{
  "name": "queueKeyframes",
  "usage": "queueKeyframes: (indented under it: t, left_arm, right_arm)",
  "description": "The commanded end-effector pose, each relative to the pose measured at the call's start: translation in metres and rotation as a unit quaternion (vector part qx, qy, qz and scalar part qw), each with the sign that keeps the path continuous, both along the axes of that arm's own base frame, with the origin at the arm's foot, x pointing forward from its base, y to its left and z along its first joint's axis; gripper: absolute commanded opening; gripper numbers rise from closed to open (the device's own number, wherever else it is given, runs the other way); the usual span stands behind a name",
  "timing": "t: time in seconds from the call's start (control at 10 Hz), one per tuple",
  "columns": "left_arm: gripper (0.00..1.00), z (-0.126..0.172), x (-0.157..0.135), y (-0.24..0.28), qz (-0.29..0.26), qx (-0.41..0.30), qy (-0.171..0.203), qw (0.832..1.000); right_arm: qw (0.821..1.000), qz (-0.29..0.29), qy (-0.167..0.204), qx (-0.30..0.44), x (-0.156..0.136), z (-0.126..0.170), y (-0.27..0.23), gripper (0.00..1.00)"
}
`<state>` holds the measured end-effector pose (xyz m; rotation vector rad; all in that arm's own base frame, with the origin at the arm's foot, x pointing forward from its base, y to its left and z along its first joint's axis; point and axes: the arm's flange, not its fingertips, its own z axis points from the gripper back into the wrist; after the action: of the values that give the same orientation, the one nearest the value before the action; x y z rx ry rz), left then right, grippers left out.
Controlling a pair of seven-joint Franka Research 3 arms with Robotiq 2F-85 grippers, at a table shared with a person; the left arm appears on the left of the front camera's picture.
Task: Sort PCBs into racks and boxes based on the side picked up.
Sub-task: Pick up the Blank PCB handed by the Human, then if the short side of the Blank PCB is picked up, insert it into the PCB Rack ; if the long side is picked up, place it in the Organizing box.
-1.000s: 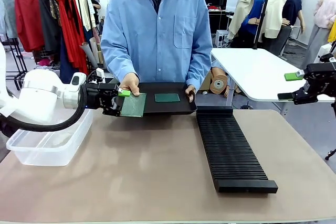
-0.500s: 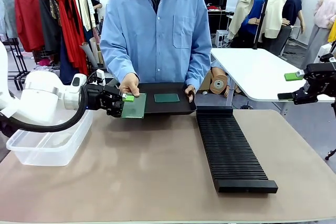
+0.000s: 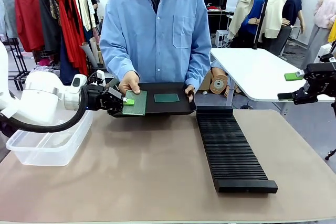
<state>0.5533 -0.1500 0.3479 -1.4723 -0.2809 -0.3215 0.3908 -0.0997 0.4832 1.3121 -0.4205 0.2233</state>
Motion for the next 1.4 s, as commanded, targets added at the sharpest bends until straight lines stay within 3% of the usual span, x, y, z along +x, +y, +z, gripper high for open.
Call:
queueKeyframes:
  t: [0.0,1.3]
  left_arm:
    - [0.0,0.0032,0.0011,-0.0015,0.003,-0.014,0.01,1.0]
    - [0.0,0.0,0.0,0.0,0.0,0.0,0.001,1.0]
  right_arm:
    - [1.0,0.001,-0.003,0.002,-0.0003,0.0016,0.0,1.0]
    - [1.0,0.001,-0.003,0.002,-0.0003,0.0016,0.0,1.0]
